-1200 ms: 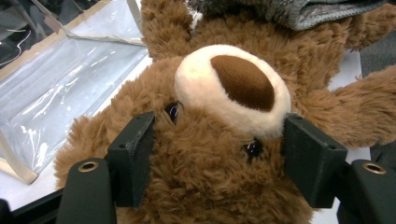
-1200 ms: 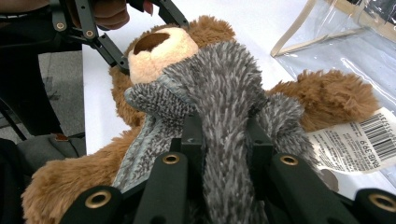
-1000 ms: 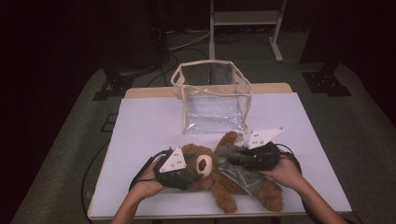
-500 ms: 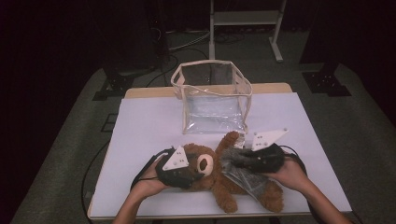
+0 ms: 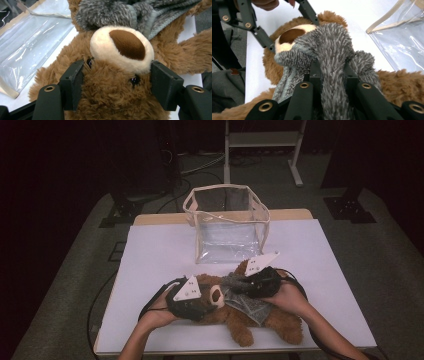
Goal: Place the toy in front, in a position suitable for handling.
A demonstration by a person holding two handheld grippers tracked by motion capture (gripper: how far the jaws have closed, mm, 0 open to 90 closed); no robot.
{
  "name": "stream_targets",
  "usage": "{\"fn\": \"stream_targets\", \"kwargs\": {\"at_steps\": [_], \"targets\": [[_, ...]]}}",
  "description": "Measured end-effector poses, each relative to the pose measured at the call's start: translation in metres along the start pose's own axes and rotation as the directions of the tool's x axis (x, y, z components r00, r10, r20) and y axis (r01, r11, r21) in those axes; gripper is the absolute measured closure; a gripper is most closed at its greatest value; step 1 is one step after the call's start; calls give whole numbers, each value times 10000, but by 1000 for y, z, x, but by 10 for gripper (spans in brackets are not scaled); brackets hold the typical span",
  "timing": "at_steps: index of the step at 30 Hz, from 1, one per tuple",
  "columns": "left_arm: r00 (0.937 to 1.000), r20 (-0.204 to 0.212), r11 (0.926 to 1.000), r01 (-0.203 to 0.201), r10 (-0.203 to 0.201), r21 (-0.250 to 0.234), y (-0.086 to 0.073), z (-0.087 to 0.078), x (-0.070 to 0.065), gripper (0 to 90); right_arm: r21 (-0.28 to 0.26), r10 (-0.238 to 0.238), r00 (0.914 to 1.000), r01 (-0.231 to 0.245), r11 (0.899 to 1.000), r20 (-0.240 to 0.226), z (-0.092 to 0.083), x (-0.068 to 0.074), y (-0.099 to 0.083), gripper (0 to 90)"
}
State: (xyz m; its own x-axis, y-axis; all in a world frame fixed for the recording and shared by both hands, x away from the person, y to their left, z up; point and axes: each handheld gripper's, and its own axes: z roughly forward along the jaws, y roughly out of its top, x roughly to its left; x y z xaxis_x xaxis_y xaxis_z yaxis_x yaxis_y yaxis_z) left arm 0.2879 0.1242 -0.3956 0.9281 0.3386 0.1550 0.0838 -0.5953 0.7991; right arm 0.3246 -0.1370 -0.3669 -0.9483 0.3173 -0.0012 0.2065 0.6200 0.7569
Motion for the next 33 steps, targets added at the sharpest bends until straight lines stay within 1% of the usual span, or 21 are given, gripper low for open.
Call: {"fn": "stream_targets", "kwargs": {"at_steps": [1,3,6,7,10,13,15,17,20,21,22,23,25,28,29,30,31,33], "targets": [[10000,9,9999,87,-86,-100,-1,0,0,334,-65,61,10000,-61,10000,-59,0,-3,0,751],[10000,43,9999,89,-89,-143,-1,0,0,334,-125,211,9997,-210,9997,75,-6,-8,-3,751],[10000,50,9999,39,-38,-130,0,0,0,333,-261,467,9984,-459,9986,321,-20,-15,-13,751],[10000,54,9999,41,-40,-156,-1,0,0,333,-348,627,9972,-613,9975,396,-25,-16,-17,751],[10000,32,9999,32,-31,-169,-1,0,-1,333,-495,886,9943,-857,9951,599,-40,-20,-29,752],[10000,33,9999,3,-3,-153,-1,0,-1,333,-462,1069,9904,-1032,9936,874,-53,-24,-40,752],[10000,53,9999,-31,31,-142,0,0,-1,334,-427,1169,9891,-1135,9926,894,-58,-25,-43,752],[10000,63,9999,-73,73,-88,0,0,-2,334,-415,1137,9899,-1105,9930,843,-56,-24,-41,752],[9999,37,9999,-162,162,-22,1,0,-3,334,-397,997,9927,-972,9945,680,-47,-23,-32,752],[9998,31,9998,-176,176,-7,1,0,-3,333,-356,854,9951,-837,9959,497,-38,-22,-24,752],[9998,38,9998,-216,216,26,1,-1,-3,333,-356,854,9951,-837,9959,497,-38,-22,-24,752],[9995,54,9995,-312,312,67,1,-1,-3,333,-317,775,9960,-761,9966,451,-34,-22,-21,751],[9991,106,9991,-418,417,99,2,-1,-4,333,-195,583,9981,-579,9981,221,-21,-21,-11,751],[9988,172,9989,-455,454,86,1,-2,-5,332,42,284,9996,-284,9996,96,-6,-22,-1,750],[9987,190,9988,-484,482,109,1,-3,-5,331,55,275,9996,-276,9996,86,-3,-23,1,750],[9984,197,9985,-523,521,130,0,-3,-4,330,109,214,9997,-216,9997,100,-1,-25,1,750],[9986,210,9988,-484,482,70,0,-3,-4,330,181,287,9995,-290,9994,162,-1,-26,1,750],[9985,216,9987,-506,504,74,0,-3,-4,330,163,410,9988,-414,9990,264,-5,-30,-3,751]]}}
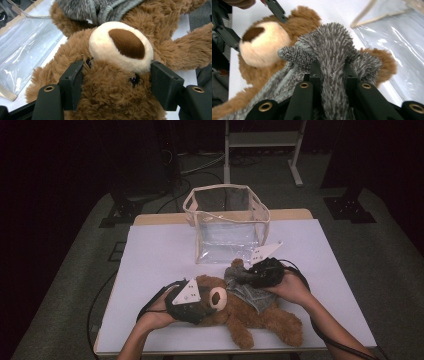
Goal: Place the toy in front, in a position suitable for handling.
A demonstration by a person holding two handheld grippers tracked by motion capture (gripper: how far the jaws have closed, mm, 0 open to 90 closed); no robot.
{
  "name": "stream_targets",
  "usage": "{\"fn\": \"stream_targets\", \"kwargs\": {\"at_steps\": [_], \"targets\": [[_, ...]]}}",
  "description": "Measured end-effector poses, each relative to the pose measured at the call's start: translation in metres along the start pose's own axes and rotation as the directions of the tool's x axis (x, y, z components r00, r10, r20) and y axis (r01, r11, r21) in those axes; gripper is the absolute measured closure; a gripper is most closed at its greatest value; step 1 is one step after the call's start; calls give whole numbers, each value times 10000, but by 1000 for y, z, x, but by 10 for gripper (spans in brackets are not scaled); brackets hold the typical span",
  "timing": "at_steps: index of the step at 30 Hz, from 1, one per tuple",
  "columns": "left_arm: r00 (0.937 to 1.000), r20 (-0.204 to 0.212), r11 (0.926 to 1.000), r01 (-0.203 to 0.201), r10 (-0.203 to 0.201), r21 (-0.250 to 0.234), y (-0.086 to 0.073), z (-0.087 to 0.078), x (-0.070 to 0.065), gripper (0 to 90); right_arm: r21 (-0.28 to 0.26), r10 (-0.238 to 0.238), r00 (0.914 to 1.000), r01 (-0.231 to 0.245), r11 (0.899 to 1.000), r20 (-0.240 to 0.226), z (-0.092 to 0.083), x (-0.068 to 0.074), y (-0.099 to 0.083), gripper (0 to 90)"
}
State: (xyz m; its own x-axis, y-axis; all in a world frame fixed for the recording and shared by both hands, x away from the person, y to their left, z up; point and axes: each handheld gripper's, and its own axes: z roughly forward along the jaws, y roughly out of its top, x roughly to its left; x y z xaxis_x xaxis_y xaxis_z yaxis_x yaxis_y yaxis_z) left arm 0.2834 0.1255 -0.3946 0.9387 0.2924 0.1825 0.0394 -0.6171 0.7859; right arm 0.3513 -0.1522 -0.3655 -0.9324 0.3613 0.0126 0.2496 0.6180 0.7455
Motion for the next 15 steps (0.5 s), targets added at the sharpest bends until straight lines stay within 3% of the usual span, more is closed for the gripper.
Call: {"fn": "stream_targets", "kwargs": {"at_steps": [8,15], "targets": [[9994,-141,9995,303,-304,-114,0,2,3,322,-494,799,9953,-773,9958,545,-37,-9,-30,751],[9983,-299,9987,497,-501,-118,4,5,7,316,-842,780,9961,-743,9937,406,-60,9,-43,750]]}}
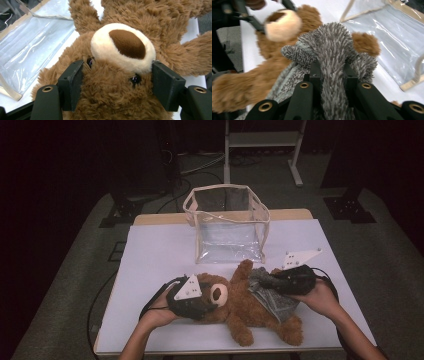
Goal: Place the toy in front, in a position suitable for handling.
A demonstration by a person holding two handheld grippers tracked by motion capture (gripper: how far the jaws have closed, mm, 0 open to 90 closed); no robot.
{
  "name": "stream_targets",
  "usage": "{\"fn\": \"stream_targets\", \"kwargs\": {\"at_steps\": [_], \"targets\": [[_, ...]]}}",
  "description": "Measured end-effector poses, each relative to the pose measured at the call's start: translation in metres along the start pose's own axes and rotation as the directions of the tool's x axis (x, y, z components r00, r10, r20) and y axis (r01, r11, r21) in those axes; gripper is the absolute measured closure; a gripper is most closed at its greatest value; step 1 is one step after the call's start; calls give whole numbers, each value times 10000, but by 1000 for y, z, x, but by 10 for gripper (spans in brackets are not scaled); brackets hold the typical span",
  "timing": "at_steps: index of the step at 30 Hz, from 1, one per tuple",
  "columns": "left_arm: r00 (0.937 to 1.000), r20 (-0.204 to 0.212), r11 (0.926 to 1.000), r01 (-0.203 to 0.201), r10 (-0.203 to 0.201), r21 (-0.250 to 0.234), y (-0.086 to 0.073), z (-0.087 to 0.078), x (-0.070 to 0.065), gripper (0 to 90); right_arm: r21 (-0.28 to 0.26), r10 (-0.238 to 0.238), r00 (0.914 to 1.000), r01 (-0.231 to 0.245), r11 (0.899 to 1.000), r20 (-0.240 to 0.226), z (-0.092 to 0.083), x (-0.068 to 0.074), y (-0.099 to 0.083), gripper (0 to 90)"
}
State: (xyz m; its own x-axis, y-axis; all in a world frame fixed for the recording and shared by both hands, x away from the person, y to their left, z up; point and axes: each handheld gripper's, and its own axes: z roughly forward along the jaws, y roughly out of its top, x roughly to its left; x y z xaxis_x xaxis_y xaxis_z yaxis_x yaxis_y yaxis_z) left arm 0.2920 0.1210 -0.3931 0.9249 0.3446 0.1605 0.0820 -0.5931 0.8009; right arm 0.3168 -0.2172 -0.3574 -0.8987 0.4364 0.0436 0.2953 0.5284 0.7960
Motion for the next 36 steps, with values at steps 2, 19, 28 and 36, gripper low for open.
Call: {"fn": "stream_targets", "kwargs": {"at_steps": [2,19,28,36], "targets": [[10000,-48,10000,82,-81,11,2,1,2,317,-115,-137,9998,135,9998,-149,-2,7,2,750],[9978,-257,9981,603,-605,-77,6,5,10,321,113,-1682,9835,1693,9855,-661,30,53,14,749],[9979,-319,9981,578,-572,189,14,8,12,330,99,-1414,9881,1422,9898,-600,16,52,10,749],[9978,-271,9975,617,-608,339,15,8,16,329,672,-2014,9705,2116,9750,-1327,54,67,23,749]]}}
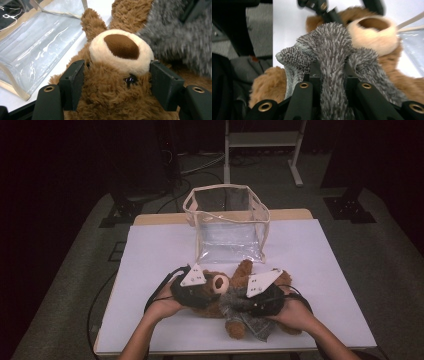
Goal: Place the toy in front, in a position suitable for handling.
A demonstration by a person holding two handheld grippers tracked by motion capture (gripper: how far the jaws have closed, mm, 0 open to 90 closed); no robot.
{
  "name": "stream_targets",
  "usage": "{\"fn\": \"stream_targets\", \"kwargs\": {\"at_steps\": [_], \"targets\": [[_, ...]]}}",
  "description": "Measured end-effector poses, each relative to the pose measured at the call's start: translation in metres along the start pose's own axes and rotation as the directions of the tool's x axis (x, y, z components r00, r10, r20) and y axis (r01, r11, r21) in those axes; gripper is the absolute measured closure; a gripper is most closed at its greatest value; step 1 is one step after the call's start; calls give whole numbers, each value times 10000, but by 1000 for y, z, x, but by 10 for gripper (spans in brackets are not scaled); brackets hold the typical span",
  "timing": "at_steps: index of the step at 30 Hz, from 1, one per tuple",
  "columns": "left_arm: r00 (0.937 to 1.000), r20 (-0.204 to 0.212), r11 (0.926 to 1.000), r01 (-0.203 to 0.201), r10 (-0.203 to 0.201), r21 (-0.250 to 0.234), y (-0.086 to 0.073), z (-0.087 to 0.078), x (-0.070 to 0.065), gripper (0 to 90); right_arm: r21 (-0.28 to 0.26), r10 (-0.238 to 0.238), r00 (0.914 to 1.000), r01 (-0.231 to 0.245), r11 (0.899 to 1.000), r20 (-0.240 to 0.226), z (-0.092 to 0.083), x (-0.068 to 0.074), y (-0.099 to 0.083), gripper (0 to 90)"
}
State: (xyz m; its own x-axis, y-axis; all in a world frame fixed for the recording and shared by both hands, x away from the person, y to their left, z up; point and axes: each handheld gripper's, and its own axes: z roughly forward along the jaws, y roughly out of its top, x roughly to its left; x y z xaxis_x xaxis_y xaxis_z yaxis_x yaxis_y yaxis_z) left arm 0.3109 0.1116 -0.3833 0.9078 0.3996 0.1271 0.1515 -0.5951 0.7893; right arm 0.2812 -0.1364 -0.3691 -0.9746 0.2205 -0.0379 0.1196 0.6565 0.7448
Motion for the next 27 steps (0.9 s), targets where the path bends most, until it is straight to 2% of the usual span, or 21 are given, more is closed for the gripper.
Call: {"fn": "stream_targets", "kwargs": {"at_steps": [3,7,13,17,22,25,27], "targets": [[10000,51,10000,-5,5,-4,-1,-1,-1,329,142,-167,9998,168,9998,-103,0,5,-6,749],[10000,46,10000,-65,65,4,-1,-3,-3,329,169,-180,9998,178,9997,130,-14,12,-19,749],[10000,55,10000,-39,39,-33,-4,-4,-5,330,-368,232,9972,-206,9991,707,-46,17,-42,749],[9997,12,9997,-242,242,74,-5,-5,-6,329,-619,555,9920,-487,9969,1137,-62,21,-58,749],[9995,-25,9995,-316,316,66,-7,-8,-9,328,-925,1226,9822,-1101,9896,1425,-78,23,-82,748],[9993,-17,9992,-386,386,65,-9,-9,-12,328,-1186,1759,9710,-1578,9803,1620,-89,22,-99,749],[9990,1,9990,-450,450,24,-10,-10,-14,328,-1420,2167,9617,-1939,9707,1678,-94,20,-108,748]]}}
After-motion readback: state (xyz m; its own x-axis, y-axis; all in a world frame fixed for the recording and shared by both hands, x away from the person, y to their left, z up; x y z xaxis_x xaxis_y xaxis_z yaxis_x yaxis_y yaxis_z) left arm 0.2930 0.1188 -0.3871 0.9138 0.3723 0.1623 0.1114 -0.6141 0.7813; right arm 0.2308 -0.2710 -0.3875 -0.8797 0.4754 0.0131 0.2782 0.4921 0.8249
